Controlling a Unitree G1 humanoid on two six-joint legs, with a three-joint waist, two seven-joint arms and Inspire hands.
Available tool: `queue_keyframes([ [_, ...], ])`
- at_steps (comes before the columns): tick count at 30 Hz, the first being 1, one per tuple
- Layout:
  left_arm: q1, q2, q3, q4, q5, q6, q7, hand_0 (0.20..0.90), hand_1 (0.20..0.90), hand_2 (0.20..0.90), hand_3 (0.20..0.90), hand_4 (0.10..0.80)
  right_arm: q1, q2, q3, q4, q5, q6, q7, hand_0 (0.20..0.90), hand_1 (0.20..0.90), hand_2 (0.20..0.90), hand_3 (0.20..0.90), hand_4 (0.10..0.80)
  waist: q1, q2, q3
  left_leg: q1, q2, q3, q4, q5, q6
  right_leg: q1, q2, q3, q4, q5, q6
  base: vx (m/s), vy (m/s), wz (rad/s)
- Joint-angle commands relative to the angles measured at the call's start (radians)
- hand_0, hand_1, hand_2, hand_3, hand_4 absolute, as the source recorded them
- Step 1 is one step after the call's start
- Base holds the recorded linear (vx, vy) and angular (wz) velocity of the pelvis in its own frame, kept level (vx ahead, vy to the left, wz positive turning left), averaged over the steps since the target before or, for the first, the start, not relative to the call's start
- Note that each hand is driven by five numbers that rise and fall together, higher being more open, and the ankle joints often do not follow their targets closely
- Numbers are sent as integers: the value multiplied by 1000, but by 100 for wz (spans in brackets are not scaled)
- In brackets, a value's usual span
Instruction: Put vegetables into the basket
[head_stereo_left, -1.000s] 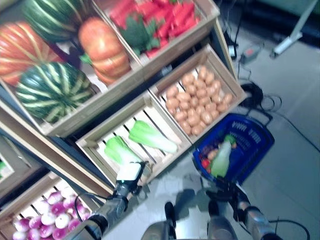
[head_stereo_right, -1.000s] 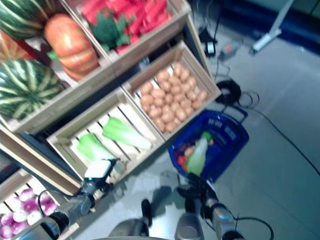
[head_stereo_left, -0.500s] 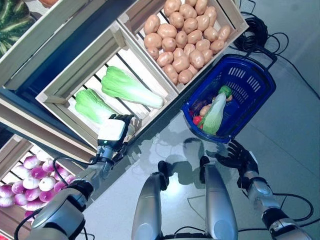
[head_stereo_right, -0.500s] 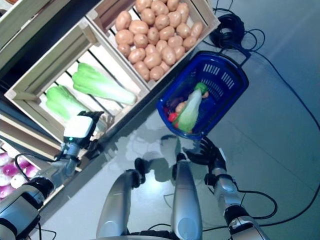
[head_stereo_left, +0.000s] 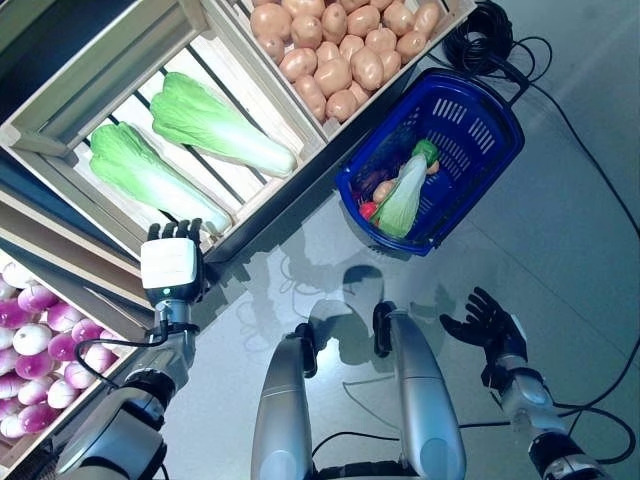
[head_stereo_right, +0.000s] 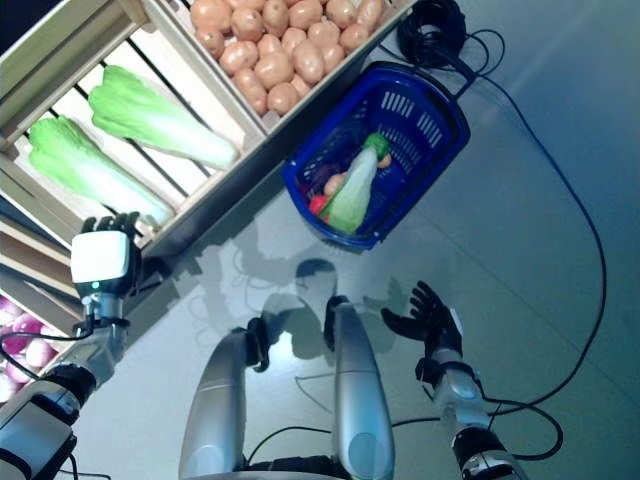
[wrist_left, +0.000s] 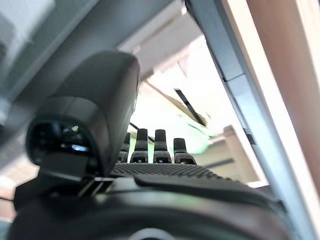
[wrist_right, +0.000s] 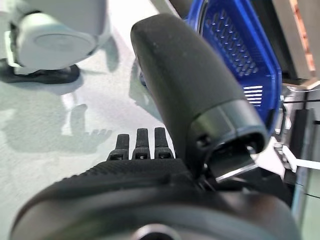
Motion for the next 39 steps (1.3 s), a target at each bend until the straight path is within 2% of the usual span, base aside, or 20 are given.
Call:
queue_keyframes([
  [1, -13, 130, 201, -4, -129, -110, 186, 900, 900, 900, 900, 800, 29, -32, -18, -17, -54, -69, -46, 900, 900, 900, 900, 800, 4, 18, -68, 17, -19, 45, -35, 60, 49, 114, -37, 26, -112, 85, 27, 51, -9, 1],
  [2, 6, 137, 253, -36, -130, -169, 209, 900, 900, 900, 900, 800, 45, -23, -29, -1, -78, -61, -64, 900, 900, 900, 900, 800, 7, 22, -75, 44, -22, 47, -60, 65, 47, 136, -40, 24, -130, 88, 30, 64, 0, 0],
  [4, 28, 137, 302, -73, -176, -248, 219, 900, 900, 900, 900, 800, 60, -18, -39, 24, -116, -59, -75, 900, 900, 900, 900, 800, 10, 26, -85, 77, -25, 50, -91, 69, 46, 165, -44, 23, -155, 91, 32, 66, 7, 1],
  [5, 30, 137, 306, -76, -184, -262, 221, 900, 900, 900, 900, 800, 61, -17, -39, 26, -117, -60, -76, 900, 900, 900, 900, 800, 9, 26, -85, 80, -25, 50, -93, 70, 46, 168, -44, 23, -156, 91, 32, 58, 8, 0],
  [6, 46, 128, 335, -101, -235, -341, 197, 900, 900, 900, 900, 800, 71, -11, -40, 39, -132, -61, -80, 900, 900, 900, 900, 800, 11, 29, -93, 102, -27, 53, -113, 73, 45, 186, -49, 23, -171, 93, 34, 89, -9, 2],
  [7, 65, 112, 373, -148, -294, -426, 104, 900, 900, 900, 900, 800, 87, -2, -43, 54, -152, -55, -95, 900, 900, 900, 900, 800, 15, 32, -105, 135, -31, 55, -142, 77, 45, 214, -55, 22, -196, 98, 37, 111, -20, 4],
  [12, 84, 83, 409, -238, -484, -569, -146, 900, 900, 900, 900, 800, 114, 36, -53, 86, -201, -29, -144, 900, 900, 900, 900, 800, 24, 39, -153, 265, -42, 51, -293, 121, 46, 324, -75, 8, -319, 137, 57, 115, -57, 12],
  [15, 126, 55, 442, -300, -515, -639, -181, 900, 900, 900, 900, 800, 142, 68, -72, 113, -228, -30, -150, 900, 900, 900, 900, 800, 34, 42, -196, 358, -58, 38, -402, 156, 47, 424, -86, -5, -430, 164, 69, 137, -63, 4],
  [17, 160, 35, 444, -340, -455, -675, -156, 900, 900, 900, 900, 800, 157, 84, -81, 132, -240, -30, -155, 900, 900, 900, 900, 800, 40, 44, -226, 413, -67, 33, -461, 175, 45, 490, -88, -16, -498, 179, 74, 204, -70, 3],
  [19, 191, 27, 429, -374, -340, -654, -123, 900, 900, 900, 900, 800, 167, 92, -90, 155, -253, -28, -157, 900, 900, 900, 900, 800, 47, 50, -258, 453, -73, 30, -504, 189, 43, 542, -84, -23, -551, 192, 76, 200, -30, 5],
  [22, 224, 55, 385, -384, -144, -562, -109, 900, 900, 900, 900, 800, 187, 83, -100, 173, -270, -8, -148, 900, 900, 900, 900, 800, 50, 62, -288, 516, -74, 29, -547, 202, 37, 620, -79, -33, -607, 201, 78, 209, -5, 4],
  [26, 231, 115, 320, -323, -13, -454, -121, 900, 900, 900, 900, 800, 204, 44, -108, 152, -264, 25, -90, 900, 900, 900, 900, 800, 36, 75, -291, 540, -66, 42, -533, 194, 34, 648, -85, -37, -595, 190, 74, 130, 51, 2],
  [28, 203, 159, 258, -278, 76, -363, -148, 900, 900, 900, 900, 800, 196, 17, -107, 149, -261, 29, -59, 900, 900, 900, 900, 800, 26, 79, -274, 526, -62, 47, -503, 182, 35, 632, -90, -32, -566, 179, 71, 21, 71, 4],
  [30, 186, 172, 233, -261, 95, -339, -144, 900, 900, 900, 900, 800, 183, 3, -105, 149, -257, 32, -47, 900, 900, 900, 900, 800, 24, 80, -264, 515, -62, 48, -492, 179, 36, 620, -92, -30, -554, 178, 69, -57, 68, 4],
  [32, 111, 215, 159, -209, 79, -247, -166, 900, 900, 900, 900, 800, 139, -26, -89, 165, -228, 19, -13, 900, 900, 900, 900, 800, 17, 77, -221, 469, -60, 55, -450, 170, 41, 575, -94, -24, -517, 176, 66, -129, 85, 2],
  [35, 5, 229, 120, -132, -7, -197, -136, 900, 900, 900, 900, 800, 83, -38, -54, 185, -205, -2, 11, 900, 900, 900, 900, 800, 14, 61, -164, 381, -58, 62, -389, 159, 49, 489, -90, -16, -468, 178, 60, -201, 40, 8],
  [39, -121, 244, 98, -84, 15, -136, -115, 900, 900, 900, 900, 800, 31, -39, -6, 166, -184, -14, 7, 900, 900, 900, 900, 800, 13, 38, -102, 263, -48, 72, -314, 148, 59, 367, -71, -13, -385, 174, 55, -230, -8, 4],
])
